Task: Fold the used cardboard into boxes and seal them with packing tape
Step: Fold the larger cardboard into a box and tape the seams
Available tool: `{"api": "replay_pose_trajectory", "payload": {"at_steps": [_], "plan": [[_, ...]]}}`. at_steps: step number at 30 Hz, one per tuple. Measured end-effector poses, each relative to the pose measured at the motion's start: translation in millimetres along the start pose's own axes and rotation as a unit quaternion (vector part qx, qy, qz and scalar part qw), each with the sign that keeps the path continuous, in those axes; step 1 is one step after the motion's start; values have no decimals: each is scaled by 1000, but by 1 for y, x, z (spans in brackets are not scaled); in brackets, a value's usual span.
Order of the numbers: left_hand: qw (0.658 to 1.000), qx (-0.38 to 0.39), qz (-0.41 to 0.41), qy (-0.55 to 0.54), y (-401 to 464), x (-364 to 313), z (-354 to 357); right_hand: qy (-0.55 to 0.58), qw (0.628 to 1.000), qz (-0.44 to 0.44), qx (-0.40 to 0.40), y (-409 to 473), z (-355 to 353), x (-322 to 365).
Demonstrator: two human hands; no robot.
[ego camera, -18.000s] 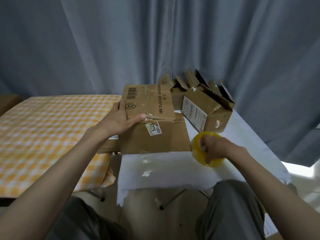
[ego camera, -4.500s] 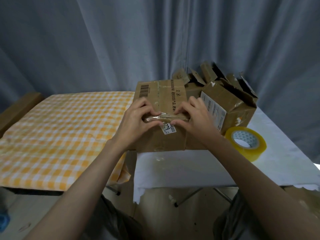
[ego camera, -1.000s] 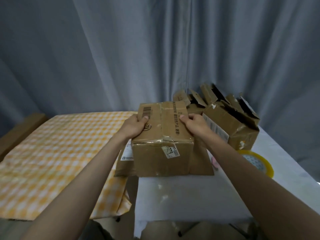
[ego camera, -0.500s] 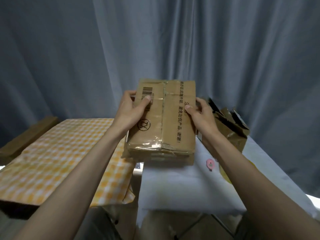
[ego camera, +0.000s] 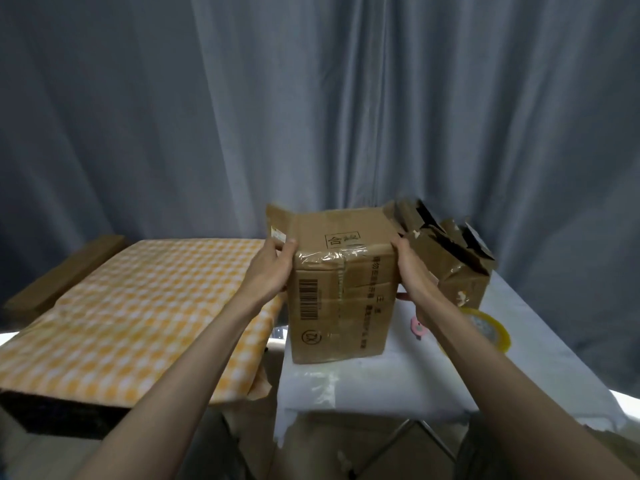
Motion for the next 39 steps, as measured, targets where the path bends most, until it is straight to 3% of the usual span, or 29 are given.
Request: {"api": "replay_pose_trajectory", "payload": {"at_steps": [4,13,22,27,30,33,35,37,39], "plan": [[999,-18,38,13,5,-11,1,4,1000,-13,7,0,-4,4],[988,18,126,-92,4,3,6,16,996,-88,-3,4,-11,-6],[995,44,2,-88,-27,96,42,-14,999,-2,51,1,14,-103],[995,98,-10,-21,-40,105,51,-120,991,12,59,-4,17,-116],[999,40,-27,12,-40,109,31,-120,991,17,48,-6,4,-116],[992,-109,-45,-36,-43,103,-9,-72,996,21,-49,-4,-25,-108],[978,-199,-25,-60,-40,88,-37,31,992,11,-121,-1,-42,-93],[977,-183,-22,-106,-26,68,-44,140,980,3,-141,5,-52,-71],[985,-148,-22,-91,-13,45,-39,189,978,-13,-88,12,-49,-47]]}}
Point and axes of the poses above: each hand's wrist, its own y-axis towards the middle knuckle, its own z-axis out of the palm, x = y × z, the point moved 7 cm from there along y, towards the middle knuckle, and after that the axes turned 3 degrees about x, right-handed, at the moved point
